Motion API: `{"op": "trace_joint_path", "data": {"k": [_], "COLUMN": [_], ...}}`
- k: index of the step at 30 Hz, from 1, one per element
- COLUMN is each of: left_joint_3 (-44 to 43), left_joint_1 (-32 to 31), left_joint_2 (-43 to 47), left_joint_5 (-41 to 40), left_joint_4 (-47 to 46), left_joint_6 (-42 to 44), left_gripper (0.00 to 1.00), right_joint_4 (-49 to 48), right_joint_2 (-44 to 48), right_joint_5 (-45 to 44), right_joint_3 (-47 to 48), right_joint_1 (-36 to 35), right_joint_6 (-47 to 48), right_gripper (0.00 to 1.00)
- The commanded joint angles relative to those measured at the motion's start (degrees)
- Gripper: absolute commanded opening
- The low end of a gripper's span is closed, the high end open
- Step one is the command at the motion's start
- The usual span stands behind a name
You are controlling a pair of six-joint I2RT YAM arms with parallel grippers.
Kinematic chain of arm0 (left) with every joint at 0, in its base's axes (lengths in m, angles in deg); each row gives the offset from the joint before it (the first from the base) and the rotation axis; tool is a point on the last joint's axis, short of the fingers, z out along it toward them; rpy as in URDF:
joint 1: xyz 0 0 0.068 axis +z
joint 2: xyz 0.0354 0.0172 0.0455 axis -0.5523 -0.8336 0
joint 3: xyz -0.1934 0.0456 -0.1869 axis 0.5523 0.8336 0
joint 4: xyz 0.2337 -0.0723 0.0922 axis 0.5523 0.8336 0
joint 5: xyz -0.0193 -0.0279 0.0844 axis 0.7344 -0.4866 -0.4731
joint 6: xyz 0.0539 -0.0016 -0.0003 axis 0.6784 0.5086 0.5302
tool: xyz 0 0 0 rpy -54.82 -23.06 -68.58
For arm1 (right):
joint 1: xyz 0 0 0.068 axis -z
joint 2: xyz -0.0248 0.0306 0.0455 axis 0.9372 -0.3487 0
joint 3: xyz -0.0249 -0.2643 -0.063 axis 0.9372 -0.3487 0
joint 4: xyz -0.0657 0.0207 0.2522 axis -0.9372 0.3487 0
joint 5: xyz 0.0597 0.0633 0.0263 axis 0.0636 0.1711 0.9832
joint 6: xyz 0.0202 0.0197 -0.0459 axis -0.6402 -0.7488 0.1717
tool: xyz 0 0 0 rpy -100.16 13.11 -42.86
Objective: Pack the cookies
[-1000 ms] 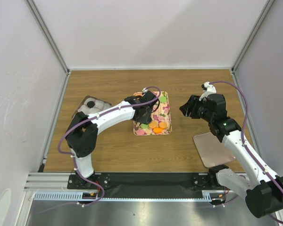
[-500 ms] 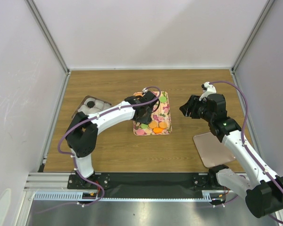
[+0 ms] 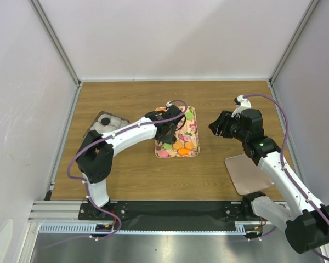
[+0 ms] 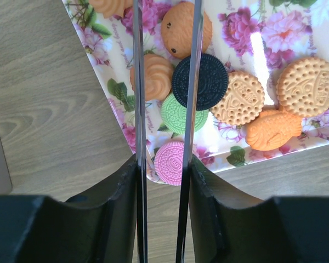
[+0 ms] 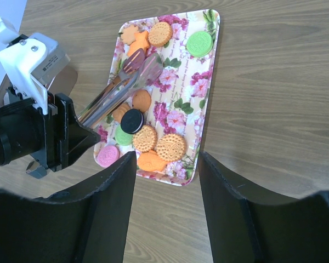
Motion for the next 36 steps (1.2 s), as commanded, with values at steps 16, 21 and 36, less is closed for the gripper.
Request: {"op": "trace_joint_path", "data": {"k": [16, 21, 36], "left_joint_3": [-1.1, 7.7, 23.1], "left_joint_1": [2.5, 11.1, 31.9], "left_joint_2": [16.4, 25.3, 33.7], "left_joint_5": [-4.7, -3.3, 4.6], "left_joint_4": [3.6, 4.3, 0.6], "left_joint_6": [1.1, 0.9, 2.4], "left_gripper": [0.37, 0.38, 0.40], "right_joint_4": [-1.3, -1.4, -2.0], "right_joint_2": [0.4, 0.3, -0.7], "right_joint_5": [-0.5, -0.1, 1.3], "right_joint_3": [0.6, 0.6, 0.5], "right_joint_1": [-0.2, -0.2, -0.3], "right_joint_6": [0.7, 0.5, 0.1], "right_gripper": [0.54, 0.54, 0.54]}}
